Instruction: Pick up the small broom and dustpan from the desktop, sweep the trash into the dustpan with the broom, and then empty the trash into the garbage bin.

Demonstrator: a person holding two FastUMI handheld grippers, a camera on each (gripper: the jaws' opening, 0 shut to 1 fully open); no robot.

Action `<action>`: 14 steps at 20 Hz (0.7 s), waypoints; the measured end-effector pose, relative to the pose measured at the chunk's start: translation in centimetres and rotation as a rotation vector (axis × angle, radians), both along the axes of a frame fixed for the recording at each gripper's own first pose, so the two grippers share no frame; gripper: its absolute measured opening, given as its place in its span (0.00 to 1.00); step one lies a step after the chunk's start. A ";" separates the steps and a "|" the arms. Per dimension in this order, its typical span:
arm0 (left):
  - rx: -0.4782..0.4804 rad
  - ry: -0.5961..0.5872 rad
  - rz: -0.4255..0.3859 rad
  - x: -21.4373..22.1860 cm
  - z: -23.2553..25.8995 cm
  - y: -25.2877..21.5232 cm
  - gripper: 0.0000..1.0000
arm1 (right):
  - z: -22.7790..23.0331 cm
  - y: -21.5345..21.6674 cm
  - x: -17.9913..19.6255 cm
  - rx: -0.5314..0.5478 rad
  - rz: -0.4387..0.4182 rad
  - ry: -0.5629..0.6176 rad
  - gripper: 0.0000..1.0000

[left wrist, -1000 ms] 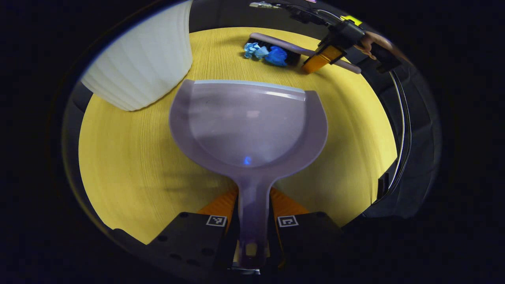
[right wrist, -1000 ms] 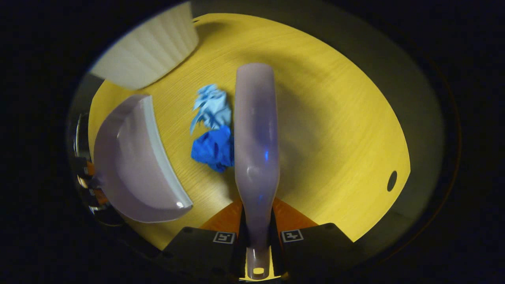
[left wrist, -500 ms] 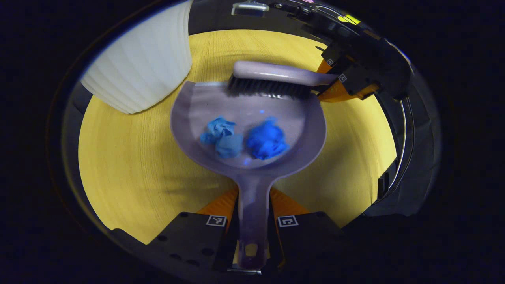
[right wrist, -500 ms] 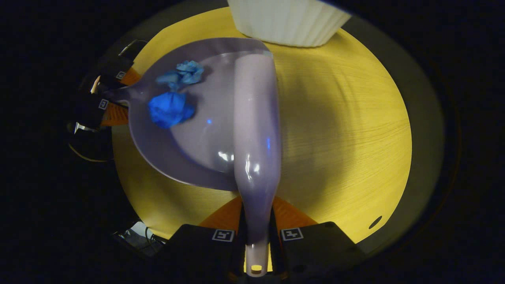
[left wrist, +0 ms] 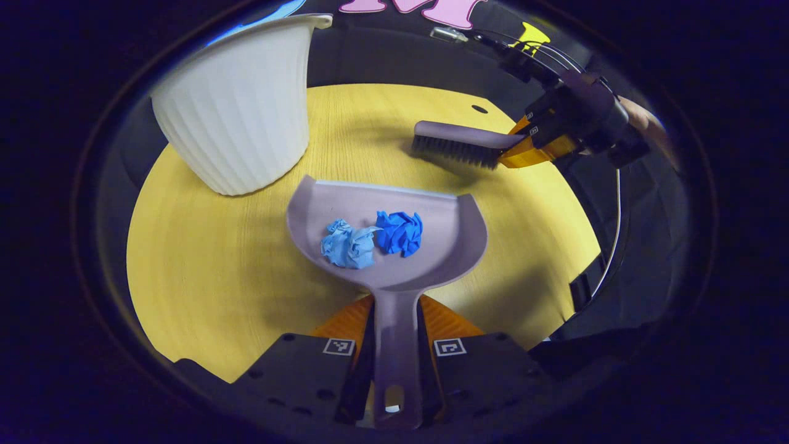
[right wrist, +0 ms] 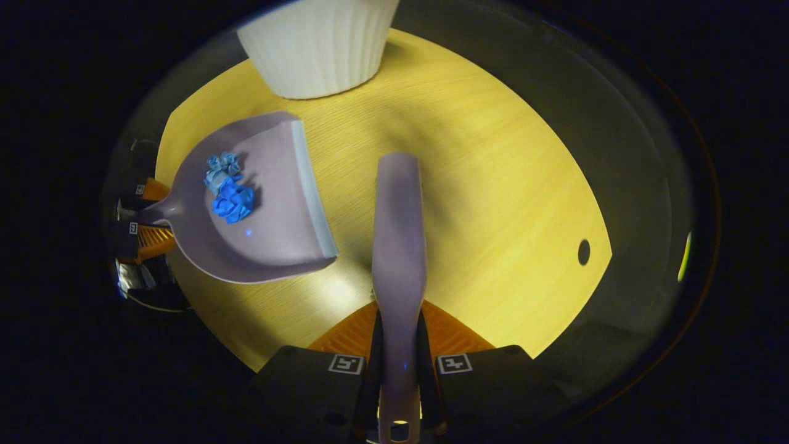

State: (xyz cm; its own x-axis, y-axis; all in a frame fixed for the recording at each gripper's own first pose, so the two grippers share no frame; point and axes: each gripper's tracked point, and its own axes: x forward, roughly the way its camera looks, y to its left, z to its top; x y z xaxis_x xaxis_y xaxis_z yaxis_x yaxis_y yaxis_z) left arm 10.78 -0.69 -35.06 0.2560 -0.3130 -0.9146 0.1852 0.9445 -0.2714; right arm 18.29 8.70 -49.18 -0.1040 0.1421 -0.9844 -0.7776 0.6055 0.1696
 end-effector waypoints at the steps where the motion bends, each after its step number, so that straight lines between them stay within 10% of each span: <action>1: -0.017 -0.005 0.021 0.8 -0.1 0.2 0.30 | -0.2 -0.3 -0.8 0.005 -0.050 0.029 0.29; 14: 0.043 -0.250 0.252 0.6 11.7 3.5 0.30 | -3.5 -3.0 -5.1 0.112 -0.418 0.154 0.29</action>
